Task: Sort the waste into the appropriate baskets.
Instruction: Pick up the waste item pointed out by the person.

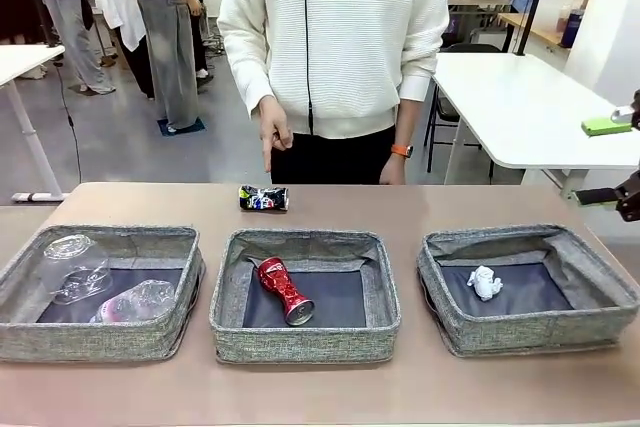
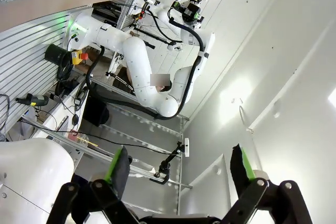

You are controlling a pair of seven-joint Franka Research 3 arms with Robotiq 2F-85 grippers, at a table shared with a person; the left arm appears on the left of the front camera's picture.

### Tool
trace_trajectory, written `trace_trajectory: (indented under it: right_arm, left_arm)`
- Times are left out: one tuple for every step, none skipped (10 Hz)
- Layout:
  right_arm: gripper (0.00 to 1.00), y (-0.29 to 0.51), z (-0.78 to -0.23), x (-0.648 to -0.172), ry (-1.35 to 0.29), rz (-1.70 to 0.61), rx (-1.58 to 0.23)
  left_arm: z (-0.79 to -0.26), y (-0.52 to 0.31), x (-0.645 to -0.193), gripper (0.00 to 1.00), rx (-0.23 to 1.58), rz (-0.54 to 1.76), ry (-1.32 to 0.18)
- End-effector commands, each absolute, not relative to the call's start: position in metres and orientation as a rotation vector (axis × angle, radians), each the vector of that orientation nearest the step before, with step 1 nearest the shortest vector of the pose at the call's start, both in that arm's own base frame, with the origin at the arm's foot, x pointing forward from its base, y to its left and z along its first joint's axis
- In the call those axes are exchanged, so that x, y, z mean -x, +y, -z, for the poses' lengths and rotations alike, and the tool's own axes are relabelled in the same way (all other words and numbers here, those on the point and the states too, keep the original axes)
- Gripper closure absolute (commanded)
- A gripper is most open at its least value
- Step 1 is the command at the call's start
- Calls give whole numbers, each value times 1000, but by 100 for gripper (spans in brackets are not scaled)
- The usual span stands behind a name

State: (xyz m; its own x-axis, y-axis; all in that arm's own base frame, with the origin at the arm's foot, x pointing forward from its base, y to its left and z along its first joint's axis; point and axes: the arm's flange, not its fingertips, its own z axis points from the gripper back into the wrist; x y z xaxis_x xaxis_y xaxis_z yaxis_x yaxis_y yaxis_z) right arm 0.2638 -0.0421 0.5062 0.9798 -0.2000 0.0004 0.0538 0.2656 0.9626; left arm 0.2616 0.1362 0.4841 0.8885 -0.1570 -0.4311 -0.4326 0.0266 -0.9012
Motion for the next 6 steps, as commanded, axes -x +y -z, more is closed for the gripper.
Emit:
trace_trajectory:
  right_arm:
    - [0, -39, -507, -265, -139, 157, -1310]
    - [0, -39, -507, -265, -139, 157, -1310]
    - [0, -39, -507, -265, -139, 157, -1310]
    - [0, -39, -507, -265, -139, 157, -1310]
    - [0, -39, -507, -265, -139, 157, -1310]
    - [0, -39, -507, -265, -139, 157, -1310]
  left_arm:
    - [-488, 140, -259, 0, 1545, -232, 492]
    - [-488, 140, -259, 0, 1545, -232, 492]
    - [-488, 140, -259, 0, 1545, -232, 492]
    - [-484, 136, -262, 0, 1547, -226, 479]
    - [-497, 122, -274, 0, 1399, -211, 498]
    - [-518, 93, -305, 0, 1163, -152, 459]
